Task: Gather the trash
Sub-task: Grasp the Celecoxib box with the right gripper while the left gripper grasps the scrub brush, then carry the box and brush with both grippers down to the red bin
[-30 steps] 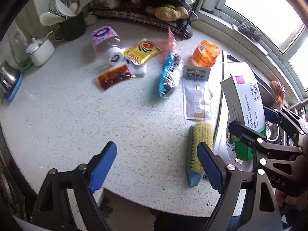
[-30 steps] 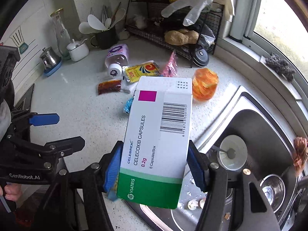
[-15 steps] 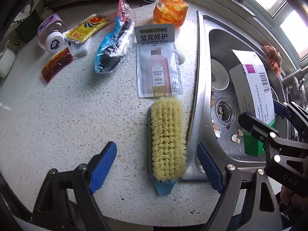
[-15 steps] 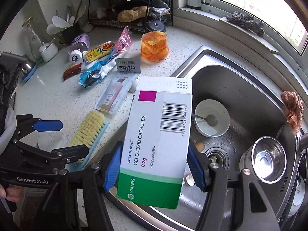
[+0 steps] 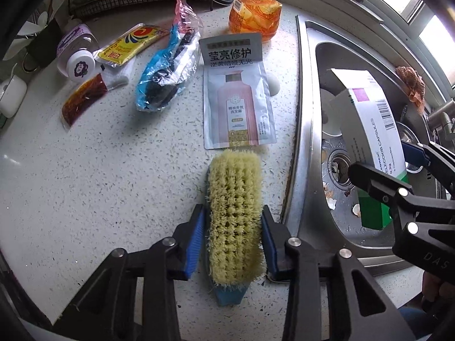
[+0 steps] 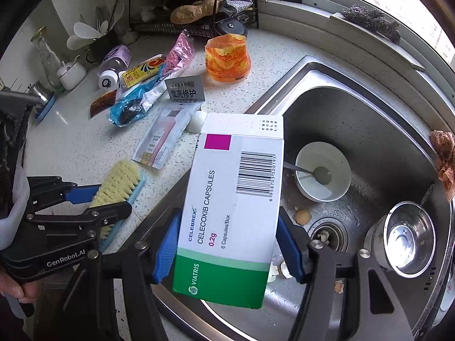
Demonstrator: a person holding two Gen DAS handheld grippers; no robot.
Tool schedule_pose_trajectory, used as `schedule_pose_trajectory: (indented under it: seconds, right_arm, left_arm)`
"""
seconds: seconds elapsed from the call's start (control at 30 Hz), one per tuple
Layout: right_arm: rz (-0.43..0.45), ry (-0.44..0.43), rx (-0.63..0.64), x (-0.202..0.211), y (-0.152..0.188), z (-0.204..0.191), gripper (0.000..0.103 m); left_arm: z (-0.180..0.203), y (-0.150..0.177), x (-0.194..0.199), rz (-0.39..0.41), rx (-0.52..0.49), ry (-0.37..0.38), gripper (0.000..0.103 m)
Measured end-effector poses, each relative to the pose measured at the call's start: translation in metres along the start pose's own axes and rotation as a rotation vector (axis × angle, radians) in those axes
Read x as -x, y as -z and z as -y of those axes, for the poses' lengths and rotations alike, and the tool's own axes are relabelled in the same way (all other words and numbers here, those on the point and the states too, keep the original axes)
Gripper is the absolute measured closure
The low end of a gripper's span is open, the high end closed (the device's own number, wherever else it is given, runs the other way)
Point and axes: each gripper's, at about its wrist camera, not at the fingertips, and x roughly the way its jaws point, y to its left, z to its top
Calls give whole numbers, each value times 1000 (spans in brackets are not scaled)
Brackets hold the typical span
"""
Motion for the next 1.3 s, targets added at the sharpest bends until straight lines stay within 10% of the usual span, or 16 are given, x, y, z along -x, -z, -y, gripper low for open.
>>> schedule_pose_trajectory:
  seconds: [0.67,1.3]
  right_arm:
    - [73,-171,248,48,17,-123,42]
    - [22,-238,375,49,111,-214,42]
  left_arm:
    - [-88,105,124,239,280,-76,68]
    - [-116,267,126,190,442,-80,68]
